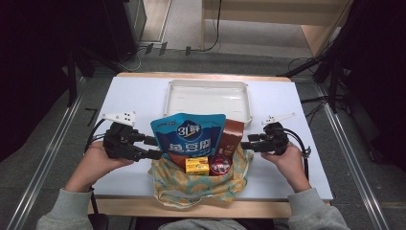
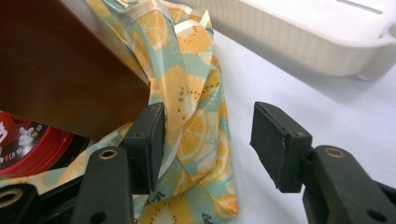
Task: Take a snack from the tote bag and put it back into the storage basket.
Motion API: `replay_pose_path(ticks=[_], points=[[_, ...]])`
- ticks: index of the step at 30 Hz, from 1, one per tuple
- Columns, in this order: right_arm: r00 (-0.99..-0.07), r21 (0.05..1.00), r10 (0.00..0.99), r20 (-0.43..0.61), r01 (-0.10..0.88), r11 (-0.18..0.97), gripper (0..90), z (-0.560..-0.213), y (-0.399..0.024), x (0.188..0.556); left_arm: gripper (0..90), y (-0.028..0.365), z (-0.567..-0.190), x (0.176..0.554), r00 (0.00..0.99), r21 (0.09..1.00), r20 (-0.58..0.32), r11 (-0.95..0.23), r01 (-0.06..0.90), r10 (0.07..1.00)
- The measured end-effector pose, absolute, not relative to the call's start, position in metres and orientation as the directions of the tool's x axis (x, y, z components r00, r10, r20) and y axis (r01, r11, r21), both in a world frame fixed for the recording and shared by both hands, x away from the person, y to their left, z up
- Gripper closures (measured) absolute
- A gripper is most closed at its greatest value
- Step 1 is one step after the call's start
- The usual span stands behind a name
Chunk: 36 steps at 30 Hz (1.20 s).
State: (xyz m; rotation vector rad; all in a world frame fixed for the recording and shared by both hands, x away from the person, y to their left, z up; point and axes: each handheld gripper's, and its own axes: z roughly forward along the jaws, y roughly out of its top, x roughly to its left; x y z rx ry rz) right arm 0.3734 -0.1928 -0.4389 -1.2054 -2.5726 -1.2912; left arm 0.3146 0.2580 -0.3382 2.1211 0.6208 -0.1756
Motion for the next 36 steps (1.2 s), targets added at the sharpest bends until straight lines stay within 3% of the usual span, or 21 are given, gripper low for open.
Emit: replay_pose_path(ticks=[23, 36], points=[[-0.691, 0.670, 0.631, 0.352, 0.657, 0.345, 45.5, -0.440, -0.193, 0.375, 46.7, 0.233, -0.317, 0.334, 0.872, 0.753, -0.342, -0.453, 0.478, 0.351], [-0.688, 0.667, 0.632, 0.356, 0.661, 0.344, 45.3, -0.441, -0.192, 0.376, 69.2, 0.228, -0.326, 0.337, 0.869, 0.766, -0.326, -0.435, 0.473, 0.371]])
